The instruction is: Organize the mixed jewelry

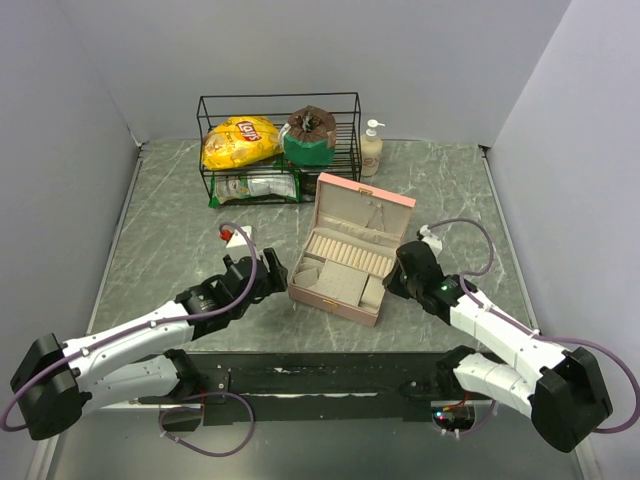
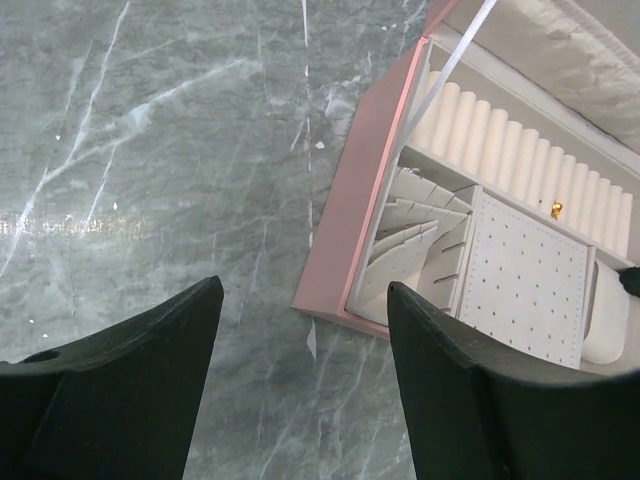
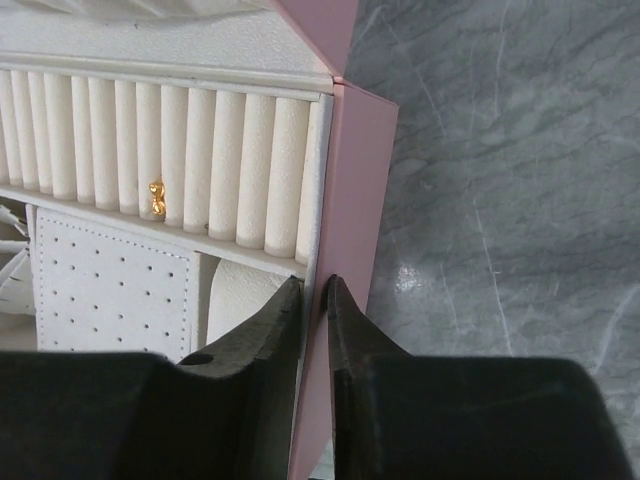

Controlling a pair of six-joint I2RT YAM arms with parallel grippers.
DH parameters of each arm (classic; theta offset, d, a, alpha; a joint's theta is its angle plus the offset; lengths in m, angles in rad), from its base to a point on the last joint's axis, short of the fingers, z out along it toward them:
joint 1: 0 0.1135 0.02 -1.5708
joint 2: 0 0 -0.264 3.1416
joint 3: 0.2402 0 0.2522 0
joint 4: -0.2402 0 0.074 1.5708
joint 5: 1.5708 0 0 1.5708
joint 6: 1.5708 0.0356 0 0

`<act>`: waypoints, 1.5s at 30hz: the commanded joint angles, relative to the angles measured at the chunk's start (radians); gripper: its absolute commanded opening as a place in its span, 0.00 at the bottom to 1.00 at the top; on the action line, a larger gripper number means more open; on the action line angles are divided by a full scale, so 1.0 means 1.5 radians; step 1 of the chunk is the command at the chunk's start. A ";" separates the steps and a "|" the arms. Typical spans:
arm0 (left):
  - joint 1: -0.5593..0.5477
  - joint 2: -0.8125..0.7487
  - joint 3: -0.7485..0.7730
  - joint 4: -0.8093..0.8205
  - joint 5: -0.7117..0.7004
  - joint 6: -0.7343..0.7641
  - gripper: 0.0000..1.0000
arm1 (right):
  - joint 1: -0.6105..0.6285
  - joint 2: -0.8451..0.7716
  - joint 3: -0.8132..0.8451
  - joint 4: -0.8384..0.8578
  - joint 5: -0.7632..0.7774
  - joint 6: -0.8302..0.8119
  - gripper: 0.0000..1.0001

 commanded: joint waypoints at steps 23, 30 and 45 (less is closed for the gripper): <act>0.000 -0.034 0.024 -0.043 -0.056 0.023 0.80 | 0.006 0.148 0.142 0.022 0.010 -0.321 0.11; 0.001 -0.036 0.015 -0.037 -0.050 0.024 0.81 | 0.007 0.117 0.107 0.069 -0.033 -0.369 0.11; 0.001 -0.040 0.019 -0.040 -0.059 0.035 0.82 | 0.006 0.178 0.135 0.102 -0.120 -0.408 0.15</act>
